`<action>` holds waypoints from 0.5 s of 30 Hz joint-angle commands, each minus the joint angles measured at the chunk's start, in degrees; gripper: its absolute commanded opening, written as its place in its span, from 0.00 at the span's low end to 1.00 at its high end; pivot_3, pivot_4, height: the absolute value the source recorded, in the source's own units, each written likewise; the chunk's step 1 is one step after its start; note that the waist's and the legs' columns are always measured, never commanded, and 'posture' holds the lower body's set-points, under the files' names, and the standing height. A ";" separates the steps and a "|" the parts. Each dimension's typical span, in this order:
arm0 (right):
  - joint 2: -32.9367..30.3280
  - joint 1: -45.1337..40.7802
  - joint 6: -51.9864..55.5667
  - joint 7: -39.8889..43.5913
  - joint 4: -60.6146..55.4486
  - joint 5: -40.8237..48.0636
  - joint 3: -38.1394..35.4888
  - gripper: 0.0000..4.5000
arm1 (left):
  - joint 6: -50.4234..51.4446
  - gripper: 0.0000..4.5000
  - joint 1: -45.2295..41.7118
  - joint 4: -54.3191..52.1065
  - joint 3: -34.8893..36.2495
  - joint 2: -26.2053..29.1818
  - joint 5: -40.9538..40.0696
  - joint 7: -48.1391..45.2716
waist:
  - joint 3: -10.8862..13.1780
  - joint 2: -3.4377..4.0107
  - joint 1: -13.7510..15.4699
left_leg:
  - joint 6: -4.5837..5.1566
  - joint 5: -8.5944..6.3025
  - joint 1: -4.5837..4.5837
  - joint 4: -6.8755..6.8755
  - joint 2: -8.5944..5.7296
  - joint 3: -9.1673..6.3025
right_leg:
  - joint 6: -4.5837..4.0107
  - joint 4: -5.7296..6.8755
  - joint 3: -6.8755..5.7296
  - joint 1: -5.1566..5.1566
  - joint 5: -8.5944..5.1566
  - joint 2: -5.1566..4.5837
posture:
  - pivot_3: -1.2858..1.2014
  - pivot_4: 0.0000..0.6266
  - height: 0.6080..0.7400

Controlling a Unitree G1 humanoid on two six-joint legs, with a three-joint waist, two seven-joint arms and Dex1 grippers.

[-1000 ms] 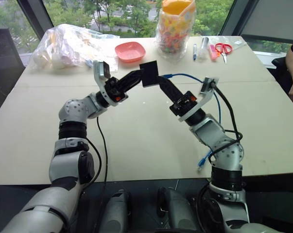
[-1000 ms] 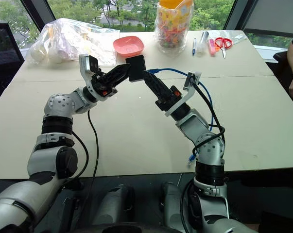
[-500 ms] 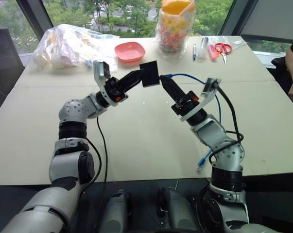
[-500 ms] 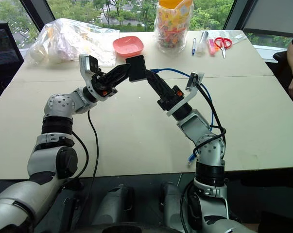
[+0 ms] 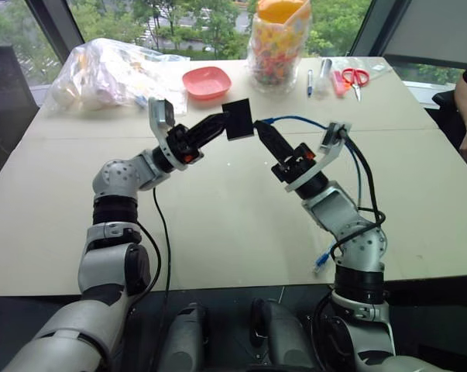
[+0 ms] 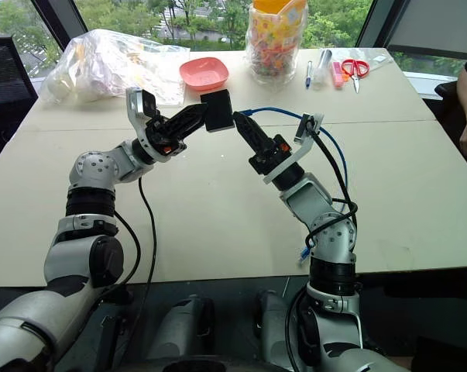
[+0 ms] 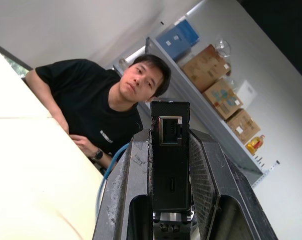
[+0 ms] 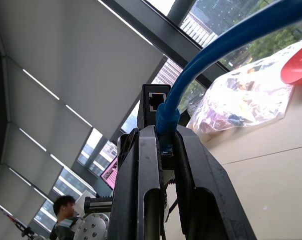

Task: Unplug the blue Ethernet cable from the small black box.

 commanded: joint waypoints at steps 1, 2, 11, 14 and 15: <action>-0.58 -0.17 -0.90 -0.32 -0.26 -1.37 0.07 0.01 | -0.13 0.10 -0.67 -1.75 0.11 0.40 -1.14 -0.66 | 0.00 0.00 0.00 | 0.00 0.00 0.00 0.00 0.00 0.00 | 0.00 0.00 0.00 0.00 0.00 0.00 | 0.52 0.24 1.00; -0.79 -0.03 -1.07 -0.31 -0.29 -1.97 0.21 0.01 | -0.27 0.10 -0.67 -1.61 0.17 0.56 -1.03 -0.60 | 0.00 0.00 0.00 | 0.00 0.00 0.00 0.00 0.00 0.00 | 0.00 0.00 0.00 0.00 0.00 0.00 | 0.52 0.24 1.00; -6.58 -1.07 -5.72 -2.45 4.59 -6.64 -5.88 0.01 | -3.31 0.10 -2.00 3.32 3.46 7.30 -0.12 -0.78 | 0.01 -0.02 -0.01 | 0.00 0.00 0.00 0.00 0.00 0.00 | 0.00 -0.02 0.00 -0.01 0.00 0.00 | 0.52 0.24 1.00; -9.33 -2.89 -6.78 -2.19 7.18 -7.85 -7.62 0.01 | -4.48 0.10 -2.56 4.62 3.73 8.84 0.23 -1.18 | 0.01 0.00 0.01 | 0.01 -0.01 -0.03 -0.03 -0.01 0.03 | 0.00 -0.04 -0.01 -0.05 0.00 -0.01 | 0.52 0.24 1.00; -9.92 -3.52 -6.93 -1.94 8.01 -8.16 -8.04 0.01 | -4.72 0.10 -2.71 4.82 3.86 8.88 0.27 -1.18 | 0.01 0.00 0.06 | 0.01 -0.01 -0.03 -0.08 -0.01 0.03 | 0.00 -0.06 -0.01 -0.05 -0.01 -0.01 | 0.52 0.24 1.00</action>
